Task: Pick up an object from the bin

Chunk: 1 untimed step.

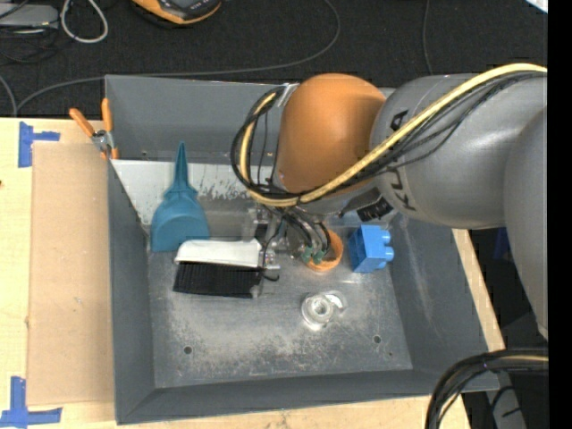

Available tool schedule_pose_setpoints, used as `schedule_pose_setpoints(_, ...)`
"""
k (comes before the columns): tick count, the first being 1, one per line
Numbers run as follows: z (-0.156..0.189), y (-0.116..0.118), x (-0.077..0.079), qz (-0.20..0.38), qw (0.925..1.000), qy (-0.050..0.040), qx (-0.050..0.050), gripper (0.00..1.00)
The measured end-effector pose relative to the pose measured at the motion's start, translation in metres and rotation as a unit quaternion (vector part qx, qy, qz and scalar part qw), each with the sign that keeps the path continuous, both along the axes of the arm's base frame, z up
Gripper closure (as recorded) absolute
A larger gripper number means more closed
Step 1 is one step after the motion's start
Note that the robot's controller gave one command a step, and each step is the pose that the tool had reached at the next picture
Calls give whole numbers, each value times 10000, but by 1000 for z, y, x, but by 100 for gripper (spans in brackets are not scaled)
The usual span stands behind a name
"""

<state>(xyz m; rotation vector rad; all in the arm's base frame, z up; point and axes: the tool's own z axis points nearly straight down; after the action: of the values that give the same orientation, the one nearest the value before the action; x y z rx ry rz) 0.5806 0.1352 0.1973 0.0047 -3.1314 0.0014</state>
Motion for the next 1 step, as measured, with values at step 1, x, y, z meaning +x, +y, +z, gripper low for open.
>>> schedule_pose_setpoints(1, 5, -1, 2, -28, 10000, -40, 5, 0)
